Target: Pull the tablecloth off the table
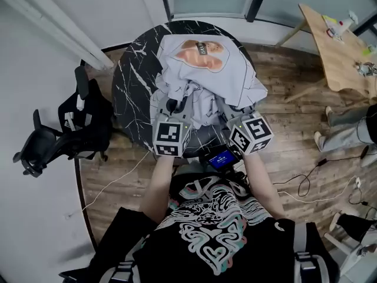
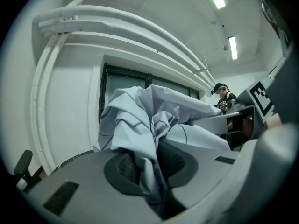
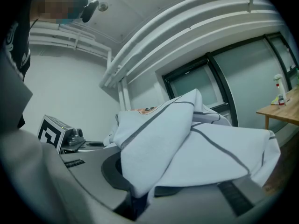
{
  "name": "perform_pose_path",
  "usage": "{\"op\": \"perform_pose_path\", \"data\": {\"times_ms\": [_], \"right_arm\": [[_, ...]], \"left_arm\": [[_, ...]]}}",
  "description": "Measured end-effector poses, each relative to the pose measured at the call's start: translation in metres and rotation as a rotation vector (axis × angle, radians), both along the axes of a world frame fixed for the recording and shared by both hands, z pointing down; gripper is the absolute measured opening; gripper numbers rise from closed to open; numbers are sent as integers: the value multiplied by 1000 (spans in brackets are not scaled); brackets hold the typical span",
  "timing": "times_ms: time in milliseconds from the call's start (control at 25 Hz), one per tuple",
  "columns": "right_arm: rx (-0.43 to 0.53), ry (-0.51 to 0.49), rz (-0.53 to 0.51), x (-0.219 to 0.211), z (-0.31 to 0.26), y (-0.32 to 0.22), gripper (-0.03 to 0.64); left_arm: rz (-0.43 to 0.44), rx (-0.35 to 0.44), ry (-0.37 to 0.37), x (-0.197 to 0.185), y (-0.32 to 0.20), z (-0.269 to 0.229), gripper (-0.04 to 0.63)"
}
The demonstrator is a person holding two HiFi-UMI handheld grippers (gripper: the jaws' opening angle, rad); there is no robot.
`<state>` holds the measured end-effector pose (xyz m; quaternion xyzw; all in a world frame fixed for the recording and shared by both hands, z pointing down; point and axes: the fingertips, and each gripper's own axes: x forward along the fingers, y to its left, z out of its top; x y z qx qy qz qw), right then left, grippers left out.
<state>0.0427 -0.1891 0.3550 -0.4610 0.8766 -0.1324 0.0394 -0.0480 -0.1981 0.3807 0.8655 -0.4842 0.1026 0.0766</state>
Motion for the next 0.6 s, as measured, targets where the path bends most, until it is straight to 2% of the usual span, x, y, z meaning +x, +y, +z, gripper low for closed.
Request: {"op": "perform_pose_path", "data": {"times_ms": [200,600], "right_arm": [[51,31,6,4,-11,2,61],[104,22,-1,2,-25,0,60]], "left_arm": [[8,42,-5,2,2,-13,72],[-7,87,-16,-2,1,-30,72]]}}
